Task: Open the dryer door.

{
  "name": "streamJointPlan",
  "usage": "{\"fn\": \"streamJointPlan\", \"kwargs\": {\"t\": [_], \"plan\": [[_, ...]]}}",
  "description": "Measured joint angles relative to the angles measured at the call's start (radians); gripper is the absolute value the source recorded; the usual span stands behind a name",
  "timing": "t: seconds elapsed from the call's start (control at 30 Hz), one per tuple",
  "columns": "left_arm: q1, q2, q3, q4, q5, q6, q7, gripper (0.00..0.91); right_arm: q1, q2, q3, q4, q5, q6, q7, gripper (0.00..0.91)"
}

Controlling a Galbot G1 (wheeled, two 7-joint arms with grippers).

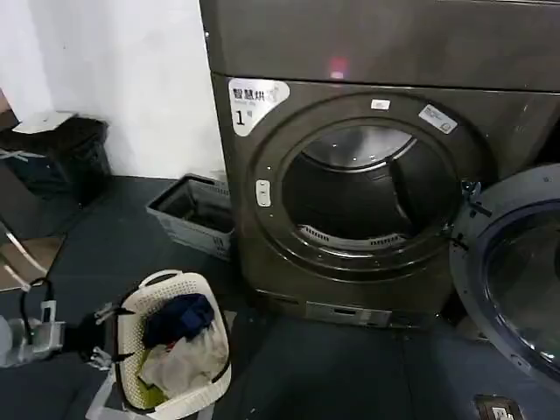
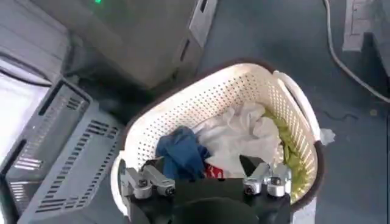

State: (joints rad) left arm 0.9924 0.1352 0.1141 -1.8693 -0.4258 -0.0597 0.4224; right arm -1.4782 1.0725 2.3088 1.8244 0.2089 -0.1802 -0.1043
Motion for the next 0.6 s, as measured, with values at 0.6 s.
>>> {"fn": "streamJointPlan", "kwargs": {"t": [0.6], "plan": [[0.06, 0.002, -0.078, 0.025, 0.089, -0.012, 0.049, 0.907, -0.001, -0.004, 0.005, 0.004, 0.023, -0.004, -0.001, 0.907]]}}
